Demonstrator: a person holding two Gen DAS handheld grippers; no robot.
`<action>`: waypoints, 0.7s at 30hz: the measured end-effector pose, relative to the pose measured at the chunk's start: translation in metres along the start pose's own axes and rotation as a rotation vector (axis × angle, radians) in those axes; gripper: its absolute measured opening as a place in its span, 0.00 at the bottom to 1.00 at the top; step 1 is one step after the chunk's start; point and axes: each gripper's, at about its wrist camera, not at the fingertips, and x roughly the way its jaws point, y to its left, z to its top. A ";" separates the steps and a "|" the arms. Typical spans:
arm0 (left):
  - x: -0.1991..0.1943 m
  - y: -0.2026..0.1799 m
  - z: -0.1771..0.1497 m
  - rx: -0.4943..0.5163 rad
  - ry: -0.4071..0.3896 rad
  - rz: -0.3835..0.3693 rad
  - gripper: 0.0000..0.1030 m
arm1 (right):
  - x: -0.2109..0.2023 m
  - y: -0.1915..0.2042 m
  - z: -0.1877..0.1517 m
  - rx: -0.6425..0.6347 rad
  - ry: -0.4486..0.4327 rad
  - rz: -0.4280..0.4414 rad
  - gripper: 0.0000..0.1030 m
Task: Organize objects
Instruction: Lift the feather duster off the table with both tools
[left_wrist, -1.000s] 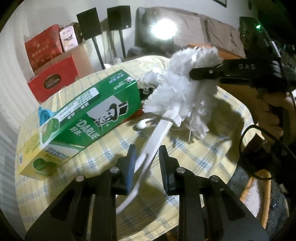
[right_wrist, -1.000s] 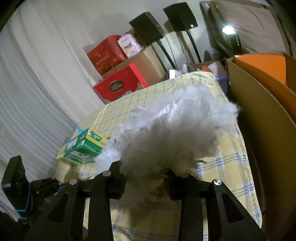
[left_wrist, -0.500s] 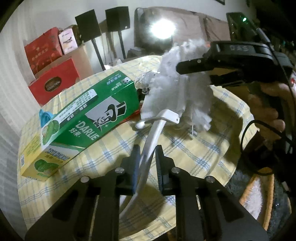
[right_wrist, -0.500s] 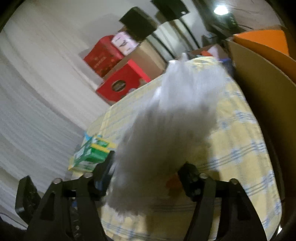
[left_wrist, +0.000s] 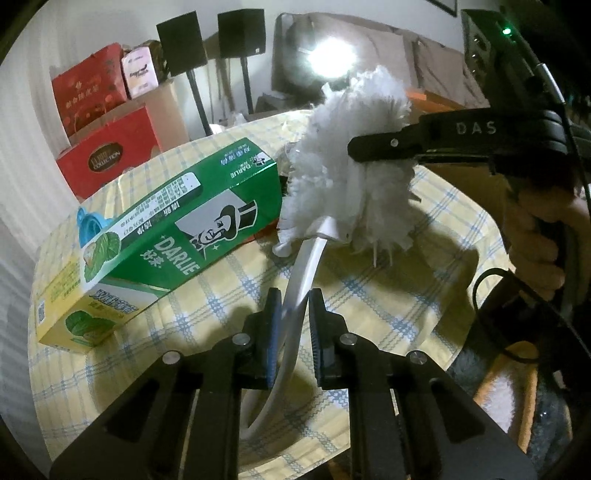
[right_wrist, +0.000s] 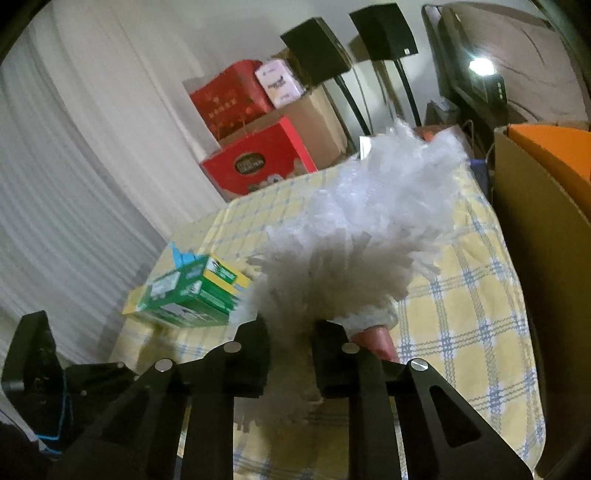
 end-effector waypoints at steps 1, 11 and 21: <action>-0.001 0.000 0.000 0.001 0.000 0.002 0.13 | -0.001 0.001 0.002 0.002 -0.001 -0.004 0.15; -0.007 0.002 0.004 -0.015 -0.018 0.004 0.09 | -0.020 0.011 0.009 0.014 -0.035 0.006 0.14; -0.022 0.001 0.013 -0.013 -0.060 -0.001 0.08 | -0.056 0.028 0.020 -0.019 -0.119 0.018 0.12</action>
